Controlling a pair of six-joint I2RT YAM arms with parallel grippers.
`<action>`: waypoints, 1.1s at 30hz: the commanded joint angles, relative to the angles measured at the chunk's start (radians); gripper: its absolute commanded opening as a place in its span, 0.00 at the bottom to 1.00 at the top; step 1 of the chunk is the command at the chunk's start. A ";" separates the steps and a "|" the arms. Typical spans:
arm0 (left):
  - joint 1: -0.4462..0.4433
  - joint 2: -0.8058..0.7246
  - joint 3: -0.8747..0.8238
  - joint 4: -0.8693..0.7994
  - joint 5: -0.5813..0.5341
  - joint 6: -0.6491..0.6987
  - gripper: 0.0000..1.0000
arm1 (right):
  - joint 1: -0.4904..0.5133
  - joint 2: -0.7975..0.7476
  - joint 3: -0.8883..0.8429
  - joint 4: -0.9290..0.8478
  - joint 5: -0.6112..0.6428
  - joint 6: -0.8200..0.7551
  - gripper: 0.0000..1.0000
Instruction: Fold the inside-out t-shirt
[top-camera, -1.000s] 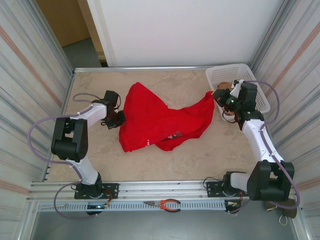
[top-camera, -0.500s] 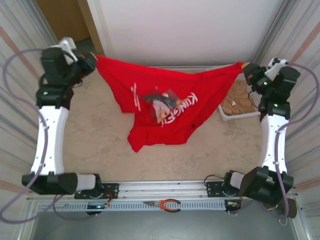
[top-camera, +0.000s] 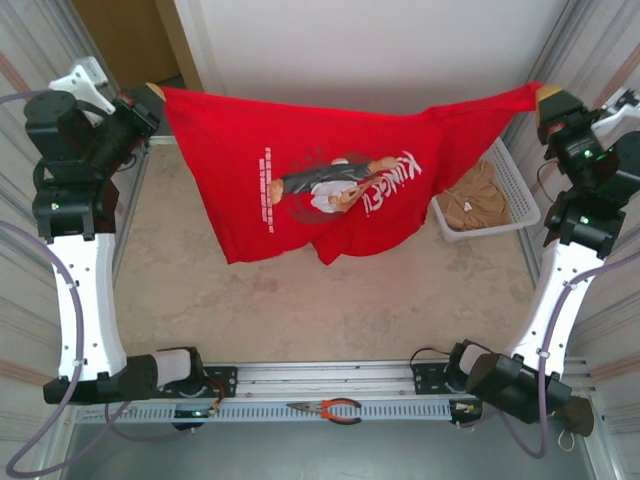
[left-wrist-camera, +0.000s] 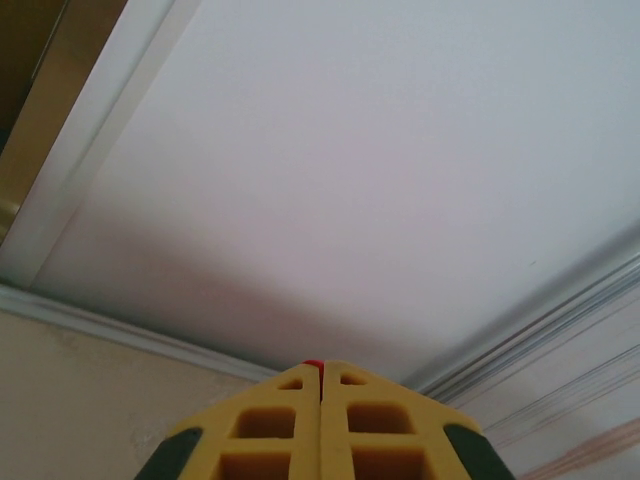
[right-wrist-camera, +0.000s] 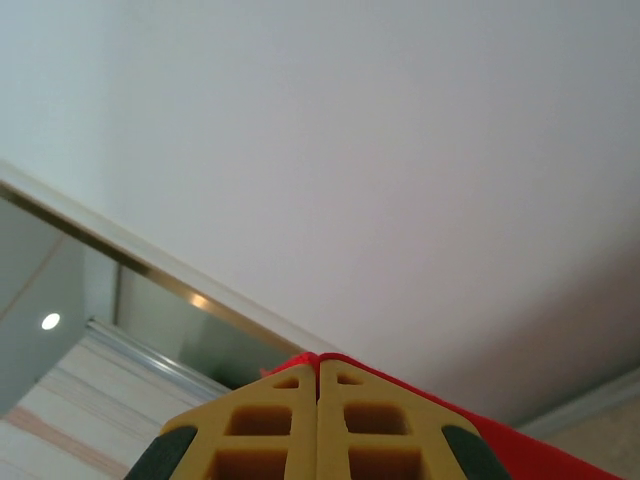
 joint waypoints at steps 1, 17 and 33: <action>0.013 0.031 0.073 0.001 -0.009 -0.008 0.00 | 0.021 0.026 0.101 0.085 0.021 0.067 0.00; 0.010 0.292 0.154 0.033 0.107 -0.064 0.00 | 0.265 0.277 0.298 -0.091 0.067 -0.150 0.00; 0.009 -0.029 -0.146 0.035 0.106 -0.030 0.00 | 0.277 -0.014 0.162 -0.081 0.063 -0.082 0.00</action>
